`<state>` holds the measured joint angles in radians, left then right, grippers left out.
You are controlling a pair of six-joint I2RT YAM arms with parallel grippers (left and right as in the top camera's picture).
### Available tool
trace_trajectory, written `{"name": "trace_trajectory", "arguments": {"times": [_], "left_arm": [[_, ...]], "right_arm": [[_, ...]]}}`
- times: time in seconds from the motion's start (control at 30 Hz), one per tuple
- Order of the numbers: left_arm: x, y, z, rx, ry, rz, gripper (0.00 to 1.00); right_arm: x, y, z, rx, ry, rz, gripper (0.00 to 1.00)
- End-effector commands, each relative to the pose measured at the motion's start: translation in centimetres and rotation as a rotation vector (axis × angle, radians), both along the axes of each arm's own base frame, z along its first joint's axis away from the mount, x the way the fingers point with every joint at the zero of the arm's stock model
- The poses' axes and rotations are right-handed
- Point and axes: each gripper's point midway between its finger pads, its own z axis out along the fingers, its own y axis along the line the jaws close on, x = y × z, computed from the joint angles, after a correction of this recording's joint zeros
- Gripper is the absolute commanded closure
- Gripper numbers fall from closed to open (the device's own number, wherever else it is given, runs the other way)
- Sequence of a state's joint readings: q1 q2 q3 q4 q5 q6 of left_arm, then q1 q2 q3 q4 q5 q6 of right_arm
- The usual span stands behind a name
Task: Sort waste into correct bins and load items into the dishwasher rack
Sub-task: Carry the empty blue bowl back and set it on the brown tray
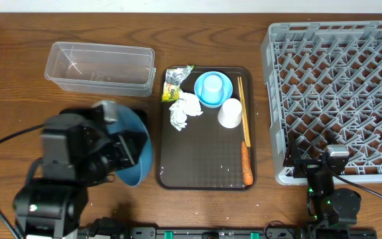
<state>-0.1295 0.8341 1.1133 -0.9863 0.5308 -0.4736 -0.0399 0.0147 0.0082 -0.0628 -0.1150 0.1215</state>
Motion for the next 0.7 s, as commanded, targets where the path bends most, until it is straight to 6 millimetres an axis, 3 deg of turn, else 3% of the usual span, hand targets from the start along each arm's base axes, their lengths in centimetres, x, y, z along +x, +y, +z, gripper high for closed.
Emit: {"name": "trace_trajectory", "arguments": {"times": [0.0, 0.2, 0.37, 0.5, 0.67], "left_arm": [[0.3, -0.9, -0.8, 0.115, -0.015, -0.022, 0.94], [-0.3, -6.3, -4.2, 0.228, 0.051, -0.192, 0.94], [-0.4, -10.6, -8.2, 0.340, 0.123, -0.282, 0.93], [-0.8, -12.9, -12.0, 0.416, 0.214, -0.314, 0.94], [-0.8, -15.2, -15.4, 0.455, 0.271, -0.341, 0.94]], "right_arm": [[0.0, -0.3, 0.0, -0.003, -0.003, -0.015, 0.01], [0.0, -0.3, 0.0, -0.003, -0.003, -0.015, 0.01], [0.0, -0.3, 0.0, -0.003, -0.003, -0.015, 0.01], [0.0, -0.3, 0.0, -0.003, -0.003, -0.015, 0.01], [0.0, -0.3, 0.0, -0.003, -0.003, -0.015, 0.01]]}}
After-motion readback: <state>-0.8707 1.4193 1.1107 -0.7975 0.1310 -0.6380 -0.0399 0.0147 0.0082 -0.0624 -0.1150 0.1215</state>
